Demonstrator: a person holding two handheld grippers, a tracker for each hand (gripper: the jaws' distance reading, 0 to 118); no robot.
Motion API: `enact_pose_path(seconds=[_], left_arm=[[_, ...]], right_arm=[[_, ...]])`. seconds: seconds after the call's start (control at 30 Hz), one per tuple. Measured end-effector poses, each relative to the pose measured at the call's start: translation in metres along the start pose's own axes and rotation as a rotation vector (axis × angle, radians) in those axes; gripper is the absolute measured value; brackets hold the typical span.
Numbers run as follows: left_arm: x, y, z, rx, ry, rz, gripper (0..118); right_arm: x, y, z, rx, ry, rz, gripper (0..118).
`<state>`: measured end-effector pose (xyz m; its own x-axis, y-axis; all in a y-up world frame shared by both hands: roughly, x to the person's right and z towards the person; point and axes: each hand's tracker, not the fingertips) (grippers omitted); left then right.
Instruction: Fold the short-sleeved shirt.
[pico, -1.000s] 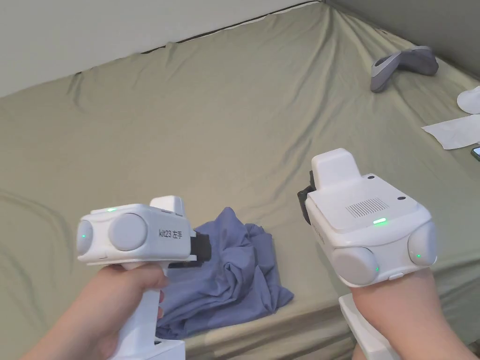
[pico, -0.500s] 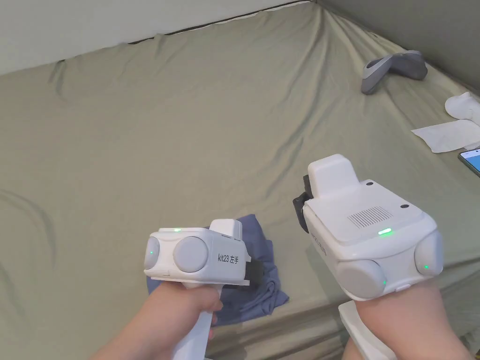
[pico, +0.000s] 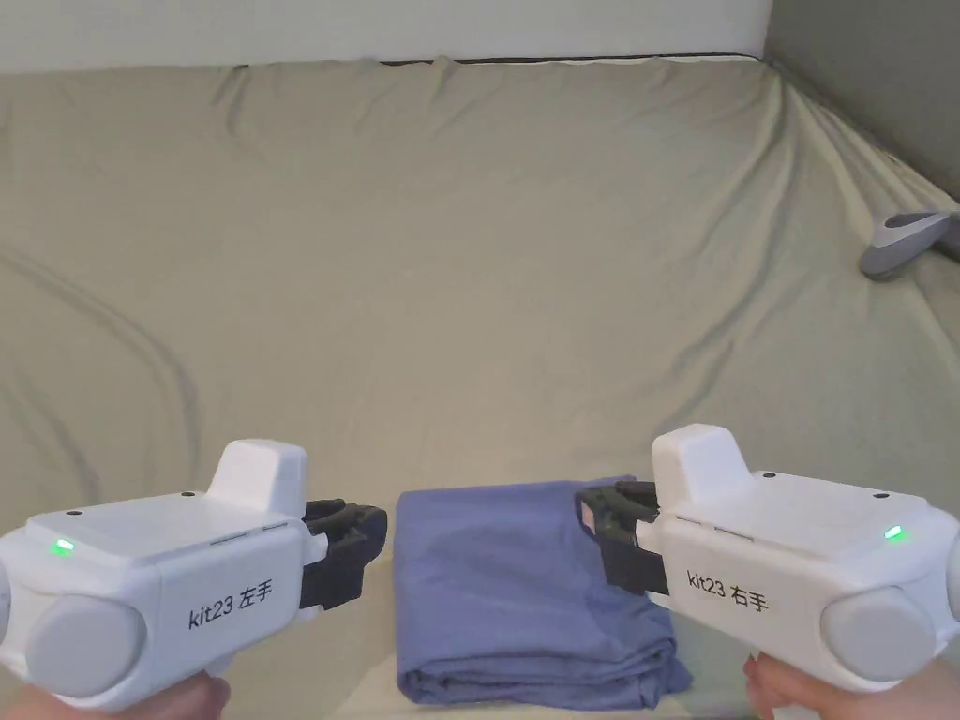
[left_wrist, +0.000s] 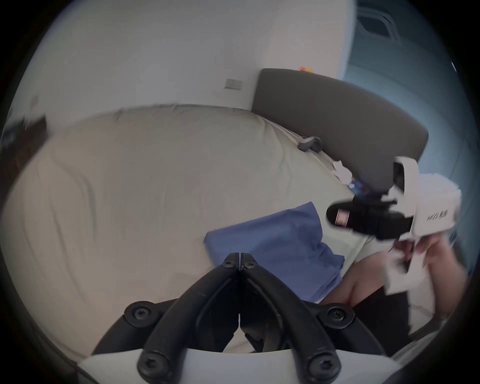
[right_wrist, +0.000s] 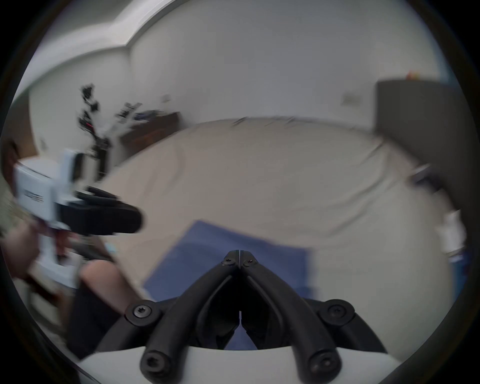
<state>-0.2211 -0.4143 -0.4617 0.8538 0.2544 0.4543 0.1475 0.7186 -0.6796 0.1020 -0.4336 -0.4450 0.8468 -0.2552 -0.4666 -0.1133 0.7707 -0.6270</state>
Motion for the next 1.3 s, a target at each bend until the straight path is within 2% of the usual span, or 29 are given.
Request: enact_pose_path(seconds=[0.03, 0.07, 0.1, 0.17, 0.23, 0.27, 0.3, 0.33, 0.37, 0.4, 0.43, 0.5, 0.53, 0.57, 0.7, 0.73, 0.77, 0.83, 0.87, 0.9, 0.97, 1.03, 1.07, 1.13, 1.3], left_arm=[[-0.016, -0.003, -0.001, -0.005, -0.049, 0.092, 0], [-0.027, -0.006, -0.002, 0.007, -0.08, 0.143, 0], [-0.039, -0.01, -0.003, 0.022, -0.099, 0.168, 0], [-0.049, -0.015, -0.009, 0.007, -0.073, 0.172, 0], [-0.062, -0.021, -0.014, -0.002, -0.099, 0.211, 0], [-0.065, -0.022, -0.018, -0.019, -0.132, 0.246, 0], [-0.069, -0.024, -0.022, -0.042, -0.181, 0.265, 0], [-0.071, -0.025, -0.027, -0.066, -0.23, 0.266, 0], [-0.071, -0.026, -0.031, -0.067, -0.258, 0.247, 0], [-0.072, -0.029, -0.035, -0.042, -0.285, 0.219, 0], [-0.075, -0.03, -0.04, -0.033, -0.31, 0.223, 8], [-0.087, -0.028, -0.059, -0.082, -0.357, 0.327, 55], [-0.091, -0.029, -0.068, -0.109, -0.399, 0.389, 72], [-0.096, -0.031, -0.078, -0.126, -0.434, 0.429, 82], [-0.106, -0.04, -0.119, -0.175, -0.501, 0.53, 82], [-0.11, -0.041, -0.12, -0.085, -0.583, 0.57, 82], [-0.112, -0.039, -0.127, -0.066, -0.646, 0.631, 76], [-0.105, -0.043, -0.15, -0.224, -0.657, 0.746, 44], [-0.096, -0.046, -0.157, -0.232, -0.61, 0.716, 36], [-0.088, -0.048, -0.162, -0.216, -0.547, 0.638, 36], [-0.085, -0.044, -0.159, -0.172, -0.633, 0.639, 35], [-0.087, -0.04, -0.161, -0.212, -0.608, 0.668, 28], [-0.089, -0.038, -0.158, -0.22, -0.596, 0.638, 25], [-0.082, -0.029, -0.146, -0.228, -0.494, 0.505, 25], [-0.077, 0.001, -0.094, -0.222, -0.317, 0.327, 21]], right_arm=[[0.006, -0.001, -0.013, -0.027, 0.113, -0.055, 0], [0.011, -0.004, -0.026, -0.051, 0.171, -0.082, 0], [0.017, -0.007, -0.041, -0.086, 0.189, -0.102, 0], [0.035, -0.014, -0.06, -0.15, 0.112, -0.156, 0], [0.062, -0.025, -0.074, -0.23, 0.101, -0.275, 0], [0.074, -0.032, -0.076, -0.245, 0.09, -0.307, 0], [0.085, -0.039, -0.076, -0.266, 0.099, -0.308, 0], [0.092, -0.043, -0.071, -0.242, 0.13, -0.269, 0], [0.097, -0.045, -0.068, -0.209, 0.171, -0.269, 0], [0.102, -0.046, -0.066, -0.222, 0.147, -0.283, 0], [0.103, -0.048, -0.063, -0.231, 0.14, -0.335, 0], [0.107, -0.05, -0.063, -0.228, 0.163, -0.398, 0], [0.108, -0.051, -0.063, -0.225, 0.166, -0.393, 0], [0.108, -0.052, -0.063, -0.222, 0.169, -0.394, 0], [0.111, -0.056, -0.06, -0.212, 0.182, -0.398, 0], [0.112, -0.057, -0.06, -0.21, 0.186, -0.401, 0], [0.113, -0.059, -0.059, -0.205, 0.195, -0.409, 0], [0.109, -0.058, -0.057, -0.198, 0.192, -0.382, 0], [0.107, -0.058, -0.056, -0.193, 0.185, -0.354, 0], [0.105, -0.057, -0.056, -0.197, 0.172, -0.34, 0], [0.103, -0.056, -0.054, -0.197, 0.166, -0.345, 0], [0.099, -0.054, -0.052, -0.198, 0.147, -0.321, 0], [0.096, -0.053, -0.05, -0.194, 0.139, -0.308, 0], [0.092, -0.049, -0.044, -0.179, 0.105, -0.296, 0], [0.076, -0.032, -0.013, -0.086, 0.076, -0.27, 0]])
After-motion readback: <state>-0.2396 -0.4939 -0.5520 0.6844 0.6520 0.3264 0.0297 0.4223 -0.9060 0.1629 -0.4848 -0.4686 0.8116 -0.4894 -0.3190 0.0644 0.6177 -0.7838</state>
